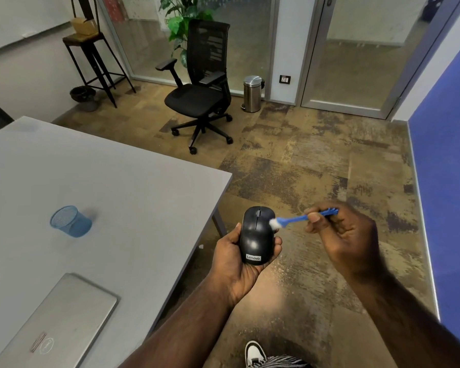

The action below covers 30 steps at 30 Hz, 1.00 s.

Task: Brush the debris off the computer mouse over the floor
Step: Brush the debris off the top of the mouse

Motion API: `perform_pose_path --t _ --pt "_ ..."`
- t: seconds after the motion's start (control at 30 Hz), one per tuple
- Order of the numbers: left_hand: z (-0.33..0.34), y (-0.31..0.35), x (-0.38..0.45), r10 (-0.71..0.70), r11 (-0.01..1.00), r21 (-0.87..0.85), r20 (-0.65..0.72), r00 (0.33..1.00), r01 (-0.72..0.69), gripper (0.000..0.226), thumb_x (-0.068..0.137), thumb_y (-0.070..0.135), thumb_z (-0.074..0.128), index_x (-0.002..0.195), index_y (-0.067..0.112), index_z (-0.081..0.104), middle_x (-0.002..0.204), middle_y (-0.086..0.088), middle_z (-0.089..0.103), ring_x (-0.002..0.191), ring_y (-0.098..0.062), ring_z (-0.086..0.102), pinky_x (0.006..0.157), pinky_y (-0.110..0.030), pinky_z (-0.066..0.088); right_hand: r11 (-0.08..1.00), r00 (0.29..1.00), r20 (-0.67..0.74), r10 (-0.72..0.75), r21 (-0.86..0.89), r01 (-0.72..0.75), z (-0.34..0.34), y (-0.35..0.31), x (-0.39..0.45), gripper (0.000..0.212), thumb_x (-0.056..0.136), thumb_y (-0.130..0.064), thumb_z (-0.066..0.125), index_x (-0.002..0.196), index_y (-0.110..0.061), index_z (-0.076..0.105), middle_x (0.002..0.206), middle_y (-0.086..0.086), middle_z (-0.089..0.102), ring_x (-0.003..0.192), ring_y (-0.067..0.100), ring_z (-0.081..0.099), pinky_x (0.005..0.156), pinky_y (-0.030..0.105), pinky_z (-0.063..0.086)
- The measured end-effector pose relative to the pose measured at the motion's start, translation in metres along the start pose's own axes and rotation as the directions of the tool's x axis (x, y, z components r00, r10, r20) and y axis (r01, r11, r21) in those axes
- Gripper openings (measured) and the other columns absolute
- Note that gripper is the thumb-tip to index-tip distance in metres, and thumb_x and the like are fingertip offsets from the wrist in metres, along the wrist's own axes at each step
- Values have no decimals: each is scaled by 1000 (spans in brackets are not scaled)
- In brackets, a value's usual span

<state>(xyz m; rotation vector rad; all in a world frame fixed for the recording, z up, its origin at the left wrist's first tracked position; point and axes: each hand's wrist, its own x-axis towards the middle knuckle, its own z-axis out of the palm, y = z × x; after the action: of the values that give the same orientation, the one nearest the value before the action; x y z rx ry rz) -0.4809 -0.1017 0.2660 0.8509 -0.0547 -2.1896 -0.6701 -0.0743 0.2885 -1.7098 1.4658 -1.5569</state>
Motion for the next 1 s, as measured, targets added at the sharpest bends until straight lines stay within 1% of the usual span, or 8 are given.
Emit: perform_pose_path --t 0.07,0.27,0.43,0.53,0.63,0.77,0.87,1.0 --pt "0 1 0 -11 1000 -18 16 1000 11 54 100 33 35 123 -9 60 107 -27 65 82 -36 67 72 -42 60 1000 999 -37 -2 -3 2 0 0 2 10 89 -25 59 92 -20 68 77 0 70 67 9 70 61 40 58" --pt "-1 2 1 14 998 -56 -6 1000 -15 49 100 27 38 121 -9 63 112 -29 62 87 -38 67 68 -44 61 986 970 177 -168 39 164 1 -13 -5 8 86 -16 61 84 -16 68 75 -10 67 71 8 67 61 27 54" --pt "-5 4 2 -14 1000 -19 4 1000 14 53 98 29 35 117 -10 65 108 -26 67 92 -36 68 87 -45 55 998 998 -39 -58 10 59 4 -4 3 10 89 -19 59 91 -15 67 79 0 69 67 6 69 61 31 58" --pt "-4 3 2 -1 1000 -11 4 1000 1 49 92 27 43 112 -9 68 109 -28 66 91 -38 68 88 -48 53 994 993 41 -107 25 106 1 -5 4 9 88 -18 60 88 -15 68 75 -5 68 68 11 68 60 37 56" --pt "-2 2 2 3 1000 -9 7 1000 -3 48 82 25 51 109 -10 69 111 -28 65 91 -37 68 88 -46 53 984 970 175 -169 85 157 2 -12 -1 9 85 -16 61 84 -22 68 77 -10 67 71 12 66 61 32 53" --pt "-3 3 2 7 1000 4 -4 1000 -7 47 89 26 45 112 -8 69 110 -29 67 91 -39 69 86 -48 54 997 997 46 -68 38 67 6 -7 -1 10 88 -22 61 89 -29 68 74 -7 69 67 10 68 61 36 56" --pt "-3 4 3 -26 1000 4 24 999 26 53 94 29 38 116 -10 66 108 -26 67 93 -36 68 92 -46 51 1000 996 -86 9 -15 -11 6 -1 4 9 90 -19 61 95 -22 68 75 3 69 65 10 69 60 41 57" --pt "-1 2 3 1 1000 10 -12 1000 -1 54 98 34 36 119 -8 63 114 -30 64 91 -40 67 83 -49 56 997 996 46 -76 1 76 5 -9 0 11 89 -21 61 90 -15 70 77 -3 69 67 10 67 59 36 56"
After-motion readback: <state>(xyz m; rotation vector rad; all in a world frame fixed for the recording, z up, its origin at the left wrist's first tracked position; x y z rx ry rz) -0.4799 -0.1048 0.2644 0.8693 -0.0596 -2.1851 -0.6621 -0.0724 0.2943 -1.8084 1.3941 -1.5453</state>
